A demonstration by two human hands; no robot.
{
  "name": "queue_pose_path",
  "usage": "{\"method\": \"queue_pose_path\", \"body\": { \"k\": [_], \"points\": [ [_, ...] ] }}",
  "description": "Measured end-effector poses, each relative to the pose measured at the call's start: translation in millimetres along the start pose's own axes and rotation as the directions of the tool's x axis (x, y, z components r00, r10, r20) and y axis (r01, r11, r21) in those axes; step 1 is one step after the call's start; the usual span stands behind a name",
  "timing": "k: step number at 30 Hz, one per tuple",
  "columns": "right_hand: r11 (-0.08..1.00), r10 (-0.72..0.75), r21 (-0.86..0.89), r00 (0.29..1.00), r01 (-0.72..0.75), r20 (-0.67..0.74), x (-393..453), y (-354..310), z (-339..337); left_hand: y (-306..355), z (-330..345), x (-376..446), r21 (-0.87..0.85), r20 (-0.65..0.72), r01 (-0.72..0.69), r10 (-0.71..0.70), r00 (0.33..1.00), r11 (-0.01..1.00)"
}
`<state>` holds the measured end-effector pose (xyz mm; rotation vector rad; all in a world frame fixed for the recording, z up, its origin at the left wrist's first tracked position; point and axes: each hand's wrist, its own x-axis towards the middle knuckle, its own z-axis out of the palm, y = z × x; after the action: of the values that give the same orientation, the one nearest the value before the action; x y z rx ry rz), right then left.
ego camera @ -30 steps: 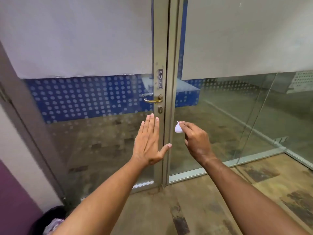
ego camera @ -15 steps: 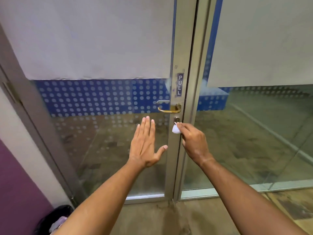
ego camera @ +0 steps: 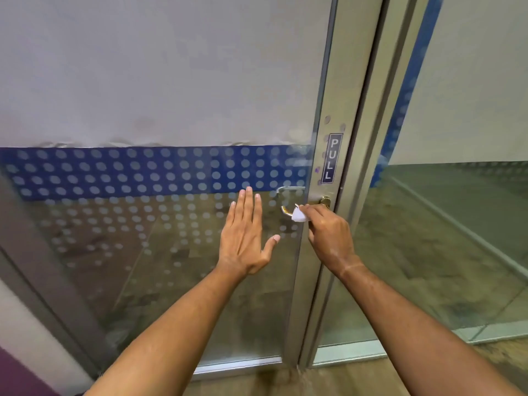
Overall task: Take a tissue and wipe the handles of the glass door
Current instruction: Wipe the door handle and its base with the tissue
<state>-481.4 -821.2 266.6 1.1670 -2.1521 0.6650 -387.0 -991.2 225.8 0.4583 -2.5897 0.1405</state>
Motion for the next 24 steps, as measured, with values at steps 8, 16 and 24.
{"method": "queue_pose_path", "body": {
  "k": [8, 16, 24],
  "points": [
    [0.993, 0.044, -0.108, 0.998, -0.040, 0.040, 46, 14, 37, -24, 32, 58, 0.002, -0.067, -0.047, 0.047, 0.997, 0.999],
    [0.987, 0.012, -0.160, 0.980, 0.020, 0.199, 73, 16, 65, -31, 48, 79, 0.035, -0.117, -0.050, 0.054, 0.992, 0.998],
    [0.999, -0.024, -0.034, 0.951, 0.036, 0.309, 66, 19, 84, -33, 56, 93, 0.059, -0.204, -0.091, 0.101, 0.974, 0.994]
  ]
}}
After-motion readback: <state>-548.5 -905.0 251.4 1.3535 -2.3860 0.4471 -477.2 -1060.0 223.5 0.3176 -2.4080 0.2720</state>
